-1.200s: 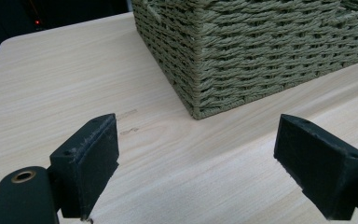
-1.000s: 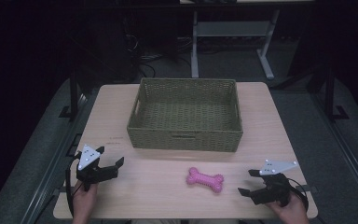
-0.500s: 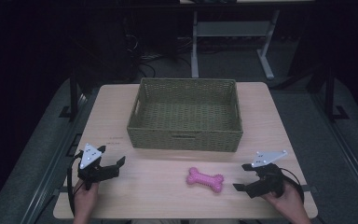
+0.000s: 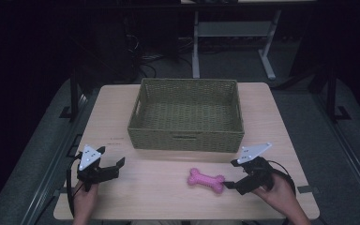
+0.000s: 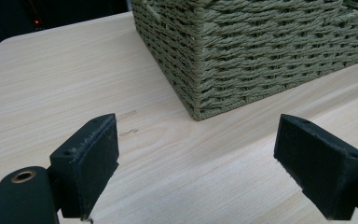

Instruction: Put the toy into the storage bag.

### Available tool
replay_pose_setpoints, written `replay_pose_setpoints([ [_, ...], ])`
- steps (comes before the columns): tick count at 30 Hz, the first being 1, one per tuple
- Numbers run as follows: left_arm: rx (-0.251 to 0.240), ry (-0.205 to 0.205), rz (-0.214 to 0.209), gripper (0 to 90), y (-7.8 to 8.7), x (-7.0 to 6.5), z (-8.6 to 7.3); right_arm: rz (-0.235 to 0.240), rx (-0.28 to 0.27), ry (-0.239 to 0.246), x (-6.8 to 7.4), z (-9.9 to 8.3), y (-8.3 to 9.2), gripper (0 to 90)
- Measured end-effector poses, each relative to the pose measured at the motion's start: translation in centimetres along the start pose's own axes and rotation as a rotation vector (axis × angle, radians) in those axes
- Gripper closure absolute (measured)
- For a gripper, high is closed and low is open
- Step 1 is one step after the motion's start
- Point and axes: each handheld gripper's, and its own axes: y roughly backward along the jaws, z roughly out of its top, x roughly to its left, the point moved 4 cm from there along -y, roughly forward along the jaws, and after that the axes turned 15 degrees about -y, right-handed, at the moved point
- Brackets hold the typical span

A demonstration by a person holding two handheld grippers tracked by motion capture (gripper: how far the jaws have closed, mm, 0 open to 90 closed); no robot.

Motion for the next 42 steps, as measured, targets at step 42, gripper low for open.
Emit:
replay_pose_setpoints([
  [42,-0.009,0.015,0.009,13.3,0.2,0.4,-0.1,0.038,0.212,0.160,2.9,4.3,-5.2,26.2],
])
